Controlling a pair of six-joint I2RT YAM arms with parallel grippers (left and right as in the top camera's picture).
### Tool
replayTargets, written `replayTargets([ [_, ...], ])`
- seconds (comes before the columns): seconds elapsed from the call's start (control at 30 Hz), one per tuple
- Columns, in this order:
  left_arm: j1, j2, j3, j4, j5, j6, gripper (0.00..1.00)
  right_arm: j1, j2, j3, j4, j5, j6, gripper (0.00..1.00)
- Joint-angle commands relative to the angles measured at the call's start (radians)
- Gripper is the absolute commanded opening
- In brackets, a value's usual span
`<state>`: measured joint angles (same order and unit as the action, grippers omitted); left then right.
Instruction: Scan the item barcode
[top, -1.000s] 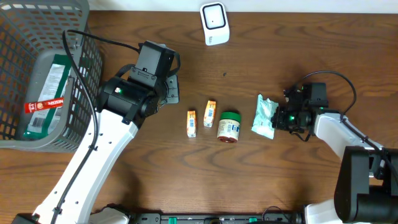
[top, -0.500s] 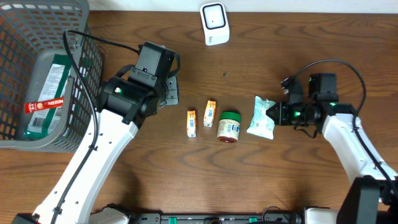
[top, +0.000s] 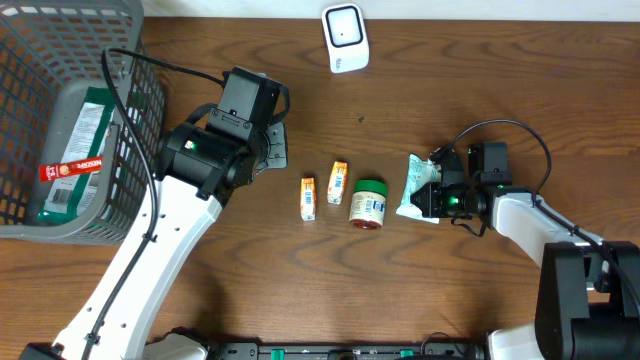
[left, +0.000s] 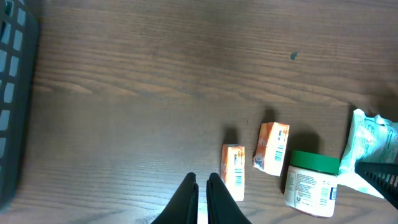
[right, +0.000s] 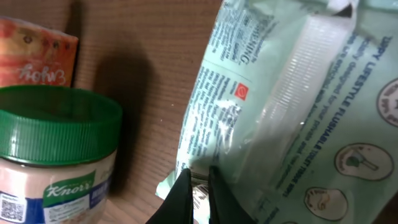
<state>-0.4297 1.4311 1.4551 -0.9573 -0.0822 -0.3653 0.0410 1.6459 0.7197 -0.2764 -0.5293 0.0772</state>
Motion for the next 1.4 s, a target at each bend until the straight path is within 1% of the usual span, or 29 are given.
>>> replayTargets([
  [0.0,0.003,0.007,0.003,0.001,-0.016,0.005,0.09,-0.016,-0.019,0.062,-0.066,-0.075,0.023,0.08],
  [0.1,0.003,0.007,0.003,0.001,-0.016,0.006,0.09,-0.034,-0.081,0.126,-0.126,-0.16,0.023,0.09],
  [0.2,0.003,0.007,0.003,-0.003,-0.016,0.006,0.09,-0.042,-0.131,0.147,-0.175,-0.156,0.02,0.1],
  [0.33,0.003,0.007,0.003,-0.003,-0.016,0.005,0.09,-0.034,-0.135,0.142,-0.234,-0.153,-0.016,0.06],
  [0.53,0.003,0.007,0.003,0.0,-0.016,0.005,0.1,0.012,-0.072,0.075,-0.164,-0.139,-0.03,0.07],
  [0.63,0.003,0.007,0.003,0.0,-0.016,0.006,0.09,0.02,-0.019,0.044,-0.116,-0.096,-0.022,0.07],
  [0.77,0.003,0.007,0.003,0.001,-0.016,0.006,0.1,0.02,0.066,0.011,-0.034,-0.096,-0.002,0.08],
  [0.9,0.003,0.007,0.003,0.001,-0.016,0.006,0.09,0.018,0.156,0.009,-0.026,-0.074,0.052,0.07],
  [0.97,0.003,0.007,0.003,0.001,-0.016,0.006,0.1,0.013,0.167,0.015,-0.023,-0.109,0.06,0.07],
  [1.07,0.003,0.007,0.003,0.001,-0.016,0.006,0.1,-0.009,0.134,0.045,-0.051,-0.224,0.056,0.09],
  [1.17,0.003,0.007,0.003,0.001,-0.016,0.006,0.1,-0.037,0.071,0.079,-0.082,-0.286,0.057,0.1],
  [1.37,0.003,0.007,0.003,0.001,-0.016,0.006,0.1,-0.1,-0.069,0.087,-0.159,-0.254,0.042,0.09],
])
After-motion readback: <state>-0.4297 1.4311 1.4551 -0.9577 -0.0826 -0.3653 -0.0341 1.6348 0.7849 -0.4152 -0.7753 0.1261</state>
